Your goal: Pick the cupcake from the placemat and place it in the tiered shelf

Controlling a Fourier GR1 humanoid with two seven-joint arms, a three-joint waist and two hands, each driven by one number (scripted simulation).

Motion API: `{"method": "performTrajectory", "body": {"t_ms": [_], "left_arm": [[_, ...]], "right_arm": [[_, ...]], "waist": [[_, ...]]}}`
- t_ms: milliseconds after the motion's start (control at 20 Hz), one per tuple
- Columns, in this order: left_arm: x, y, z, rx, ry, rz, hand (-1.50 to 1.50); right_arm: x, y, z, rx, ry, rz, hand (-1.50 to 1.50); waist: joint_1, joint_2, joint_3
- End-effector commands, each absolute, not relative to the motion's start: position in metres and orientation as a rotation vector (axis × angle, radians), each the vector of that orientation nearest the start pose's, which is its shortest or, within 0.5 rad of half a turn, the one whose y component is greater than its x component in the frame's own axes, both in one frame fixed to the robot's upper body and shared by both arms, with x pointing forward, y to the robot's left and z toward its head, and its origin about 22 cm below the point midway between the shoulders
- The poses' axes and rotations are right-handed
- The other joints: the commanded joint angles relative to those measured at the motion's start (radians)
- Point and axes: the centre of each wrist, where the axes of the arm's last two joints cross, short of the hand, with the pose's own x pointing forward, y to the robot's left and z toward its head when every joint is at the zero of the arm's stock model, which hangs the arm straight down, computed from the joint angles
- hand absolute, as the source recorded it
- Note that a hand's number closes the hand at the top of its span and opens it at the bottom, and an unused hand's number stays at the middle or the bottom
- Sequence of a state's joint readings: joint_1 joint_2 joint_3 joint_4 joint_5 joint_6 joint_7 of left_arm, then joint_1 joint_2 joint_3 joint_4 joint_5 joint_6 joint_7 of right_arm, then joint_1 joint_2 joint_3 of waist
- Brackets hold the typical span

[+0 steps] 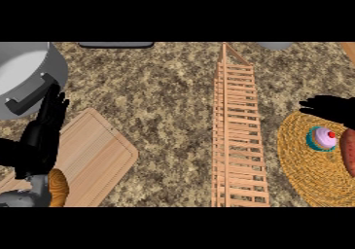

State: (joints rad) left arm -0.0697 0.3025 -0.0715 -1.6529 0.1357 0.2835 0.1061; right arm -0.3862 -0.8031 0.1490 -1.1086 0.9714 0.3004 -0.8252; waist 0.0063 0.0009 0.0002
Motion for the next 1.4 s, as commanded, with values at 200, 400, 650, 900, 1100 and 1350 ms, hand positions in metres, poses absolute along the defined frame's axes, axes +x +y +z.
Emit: {"method": "performTrajectory", "body": {"t_ms": [200,400,650,900,1100,1350], "left_arm": [[0.248,0.264,0.044,0.254,-1.612,0.048,0.0],[0.248,0.261,0.063,0.249,-1.626,0.046,0.0],[0.256,0.273,0.06,0.27,-1.603,0.03,0.0],[0.276,0.262,0.049,0.238,-1.608,0.045,0.0],[0.256,0.266,0.058,0.24,-1.604,0.047,0.0],[0.256,0.266,0.054,0.259,-1.597,0.061,0.0]], "right_arm": [[0.326,-0.41,0.077,-0.412,-1.332,1.924,-1.5],[0.312,-0.394,0.049,-0.397,-1.251,1.948,-1.5],[0.33,-0.399,0.042,-0.387,-1.223,2.007,1.5],[0.337,-0.375,0.041,-0.466,-1.378,2.066,1.5],[0.336,-0.403,0.059,-0.465,-1.478,2.03,1.5],[0.287,-0.378,0.02,-0.069,-1.607,2.306,1.5]], "waist": [[0.002,0.0,0.0],[-0.002,-0.001,0.0],[0.002,0.0,0.0],[-0.006,0.0,0.0],[-0.001,-0.001,0.0],[-0.027,-0.005,0.0]]}}
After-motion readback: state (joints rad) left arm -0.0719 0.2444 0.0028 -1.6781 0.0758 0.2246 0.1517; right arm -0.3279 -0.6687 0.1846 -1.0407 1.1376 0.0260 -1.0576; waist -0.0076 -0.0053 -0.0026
